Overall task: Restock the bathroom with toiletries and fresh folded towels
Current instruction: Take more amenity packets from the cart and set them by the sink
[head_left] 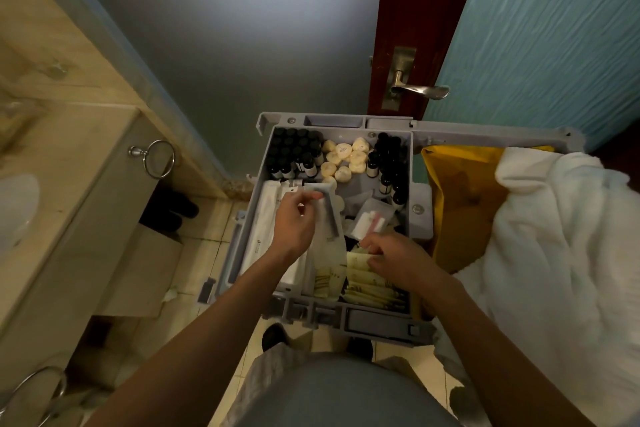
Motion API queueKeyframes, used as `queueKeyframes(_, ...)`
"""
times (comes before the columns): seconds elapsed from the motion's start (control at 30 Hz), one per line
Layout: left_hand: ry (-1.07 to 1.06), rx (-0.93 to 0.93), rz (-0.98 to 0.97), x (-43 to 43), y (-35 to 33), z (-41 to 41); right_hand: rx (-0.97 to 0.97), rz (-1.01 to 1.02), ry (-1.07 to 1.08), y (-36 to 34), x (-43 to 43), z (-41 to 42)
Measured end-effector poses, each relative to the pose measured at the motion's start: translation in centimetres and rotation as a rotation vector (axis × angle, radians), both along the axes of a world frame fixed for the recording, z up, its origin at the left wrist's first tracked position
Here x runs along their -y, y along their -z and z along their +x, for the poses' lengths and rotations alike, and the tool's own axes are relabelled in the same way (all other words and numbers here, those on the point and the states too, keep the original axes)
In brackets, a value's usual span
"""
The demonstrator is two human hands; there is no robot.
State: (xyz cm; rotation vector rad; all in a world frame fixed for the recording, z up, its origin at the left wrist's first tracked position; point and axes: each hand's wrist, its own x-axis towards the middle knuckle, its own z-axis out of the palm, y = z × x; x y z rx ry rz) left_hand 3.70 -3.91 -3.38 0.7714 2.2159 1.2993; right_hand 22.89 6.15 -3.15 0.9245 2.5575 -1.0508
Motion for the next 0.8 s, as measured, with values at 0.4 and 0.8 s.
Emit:
queueKeyframes(0.4,-0.113,0.100,0.059,3.1,-0.7,-0.3,-0.135,0.007,0.105,-1.9,0.7,-1.6)
queueKeyframes(0.8,-0.137,0.242,0.132,10.4,-4.8,-6.8,-0.420,-0.181,0.337,-4.9,6.5,-9.7)
